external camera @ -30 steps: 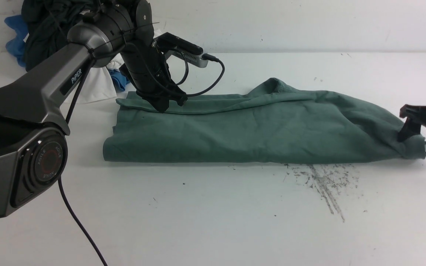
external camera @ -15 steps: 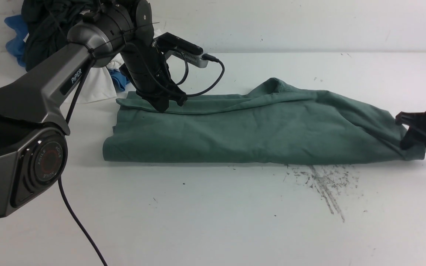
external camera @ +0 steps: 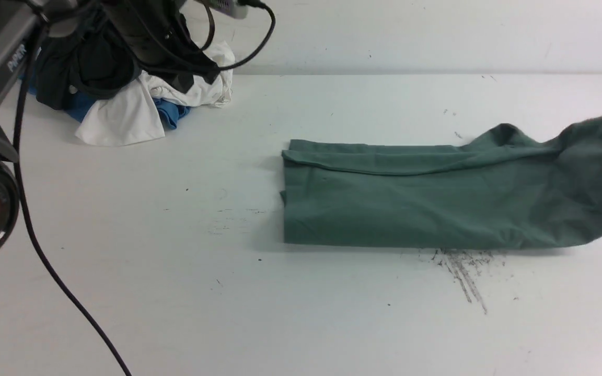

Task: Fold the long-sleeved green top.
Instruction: Use the right arm to drag the right edge of the fabric to the left and folds it over the left edge

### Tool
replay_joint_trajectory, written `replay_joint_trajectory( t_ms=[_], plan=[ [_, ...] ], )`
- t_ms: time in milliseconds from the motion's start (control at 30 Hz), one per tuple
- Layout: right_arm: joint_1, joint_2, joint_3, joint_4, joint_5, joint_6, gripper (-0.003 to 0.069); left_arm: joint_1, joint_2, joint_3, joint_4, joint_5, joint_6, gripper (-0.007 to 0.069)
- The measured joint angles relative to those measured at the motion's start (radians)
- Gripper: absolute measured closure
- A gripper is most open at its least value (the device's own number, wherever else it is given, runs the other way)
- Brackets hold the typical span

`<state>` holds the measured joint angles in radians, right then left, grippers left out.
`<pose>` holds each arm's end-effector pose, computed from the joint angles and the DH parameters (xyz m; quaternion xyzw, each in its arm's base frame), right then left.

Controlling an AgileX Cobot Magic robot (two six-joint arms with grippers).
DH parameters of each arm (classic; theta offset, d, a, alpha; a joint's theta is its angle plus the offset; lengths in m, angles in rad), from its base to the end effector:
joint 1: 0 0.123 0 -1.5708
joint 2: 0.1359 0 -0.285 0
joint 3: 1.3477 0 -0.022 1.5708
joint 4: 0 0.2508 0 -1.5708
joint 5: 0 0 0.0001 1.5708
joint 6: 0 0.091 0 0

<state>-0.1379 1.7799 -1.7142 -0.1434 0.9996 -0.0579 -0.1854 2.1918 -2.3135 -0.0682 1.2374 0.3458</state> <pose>0.3921 -0.0655 0.3438 0.0187 0.9540 -0.0971 0.2831 0.4740 -0.0949 0.3259 0.2507 0.9297 -0.0125 0.2695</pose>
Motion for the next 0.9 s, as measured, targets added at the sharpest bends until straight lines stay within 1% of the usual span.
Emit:
replay_joint_trajectory(
  t_ms=[33,200,300,333,367,467,567,767,833,867,900],
  plan=[
    [0.034,-0.004,-0.021,0.031,0.005,-0.024,0.0600,0.002,-0.010,0.000,0.000,0.001,0.001,0.0632],
    [0.266,0.037,-0.119,0.275,0.000,-0.130,0.0600,0.008,-0.047,0.000,0.000,0.013,0.002,0.0632],
    [0.399,0.116,-0.139,0.382,-0.042,-0.150,0.0600,0.017,-0.059,0.000,0.000,0.016,0.002,0.0632],
    [0.406,0.116,-0.140,0.388,-0.042,-0.150,0.0600,0.018,-0.060,0.000,0.000,0.016,0.002,0.0632],
    [0.455,0.167,-0.146,0.422,-0.056,-0.150,0.0600,0.022,-0.065,0.000,0.000,0.016,0.002,0.0632],
    [0.521,0.265,-0.147,0.481,-0.094,-0.150,0.0600,0.026,-0.069,0.000,0.000,0.016,0.002,0.0632],
    [0.566,0.348,-0.147,0.545,-0.128,-0.152,0.0600,0.027,-0.070,0.000,-0.005,0.017,0.002,0.0632],
    [0.600,0.426,-0.147,0.599,-0.171,-0.179,0.0594,0.027,-0.070,0.000,-0.018,0.017,0.002,0.0632],
    [0.600,0.430,-0.147,0.603,-0.171,-0.196,0.0575,0.027,-0.070,0.000,-0.020,0.017,0.002,0.0632],
    [0.598,0.430,-0.156,0.606,-0.165,-0.203,0.0538,0.027,-0.070,0.000,-0.021,0.017,0.002,0.0632],
    [0.598,0.430,-0.162,0.607,-0.164,-0.205,0.0524,0.027,-0.070,0.000,-0.021,0.017,0.002,0.0632]
  ],
)
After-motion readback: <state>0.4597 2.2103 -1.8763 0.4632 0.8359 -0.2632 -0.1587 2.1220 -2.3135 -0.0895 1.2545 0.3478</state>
